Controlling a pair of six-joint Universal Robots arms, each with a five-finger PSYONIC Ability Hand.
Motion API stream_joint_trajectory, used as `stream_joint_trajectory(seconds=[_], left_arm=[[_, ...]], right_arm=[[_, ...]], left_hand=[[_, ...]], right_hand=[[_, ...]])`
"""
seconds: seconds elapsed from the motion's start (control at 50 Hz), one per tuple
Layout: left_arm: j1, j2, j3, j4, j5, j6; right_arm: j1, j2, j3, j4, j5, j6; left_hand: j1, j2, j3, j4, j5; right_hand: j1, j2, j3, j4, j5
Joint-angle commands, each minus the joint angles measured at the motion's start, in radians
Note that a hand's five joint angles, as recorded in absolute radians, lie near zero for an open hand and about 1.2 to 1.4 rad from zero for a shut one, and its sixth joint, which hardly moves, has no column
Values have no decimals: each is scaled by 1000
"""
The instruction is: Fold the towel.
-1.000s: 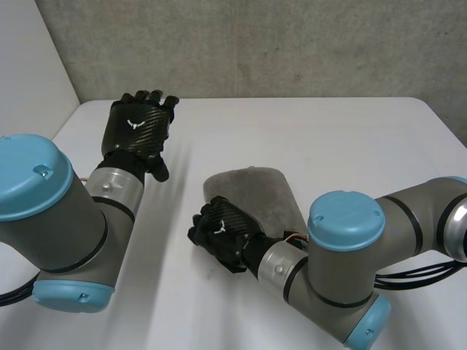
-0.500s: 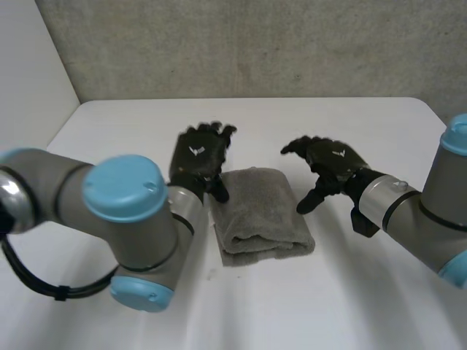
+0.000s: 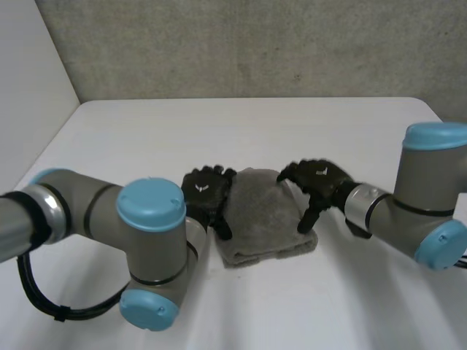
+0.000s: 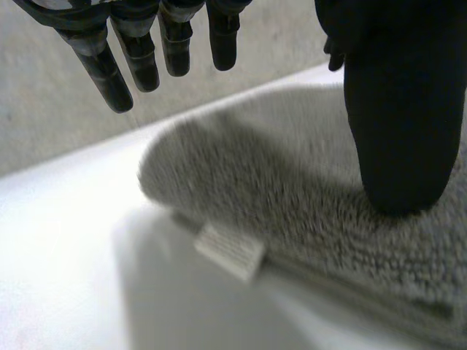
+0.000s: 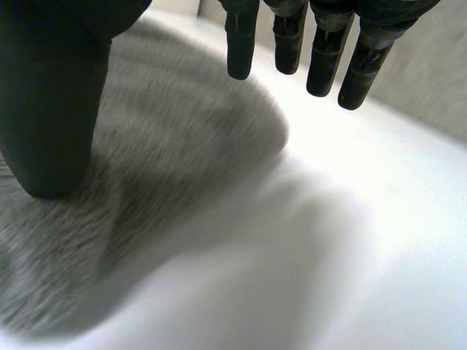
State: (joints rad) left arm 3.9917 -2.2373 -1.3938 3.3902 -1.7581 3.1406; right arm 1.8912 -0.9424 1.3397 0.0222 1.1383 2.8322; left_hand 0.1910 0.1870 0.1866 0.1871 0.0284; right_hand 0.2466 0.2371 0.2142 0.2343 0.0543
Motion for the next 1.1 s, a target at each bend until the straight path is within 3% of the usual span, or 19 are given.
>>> stream_joint_trajectory(seconds=[0.02,0.1,0.2,0.3,0.54,1.1], left_arm=[[10,227,1,-14,-3,70],[35,344,1,-46,-3,90],[180,531,-5,-147,0,96],[201,591,-4,-228,0,96],[214,628,24,-356,5,91],[204,622,-17,-350,12,95]], right_arm=[[-10,-228,9,-91,59,107],[-20,-305,6,-94,121,161],[-62,-450,1,-74,276,174],[-90,-504,0,2,346,173],[-95,-513,-24,64,354,161],[-83,-510,1,70,274,159]], left_hand=[[-10,-6,-5,-6,-22],[-13,-9,-8,-9,-25],[-13,-9,-8,-9,-25],[17,21,21,21,5],[-13,-9,-8,-9,-25],[-16,-12,-11,-12,-28]], right_hand=[[-72,-63,-40,-60,-54],[-72,-63,-40,-60,-54],[-72,-63,-40,-60,-54],[-72,-63,-40,-60,-54],[-72,-63,-40,-60,-54],[-72,-63,-40,-60,-54]])
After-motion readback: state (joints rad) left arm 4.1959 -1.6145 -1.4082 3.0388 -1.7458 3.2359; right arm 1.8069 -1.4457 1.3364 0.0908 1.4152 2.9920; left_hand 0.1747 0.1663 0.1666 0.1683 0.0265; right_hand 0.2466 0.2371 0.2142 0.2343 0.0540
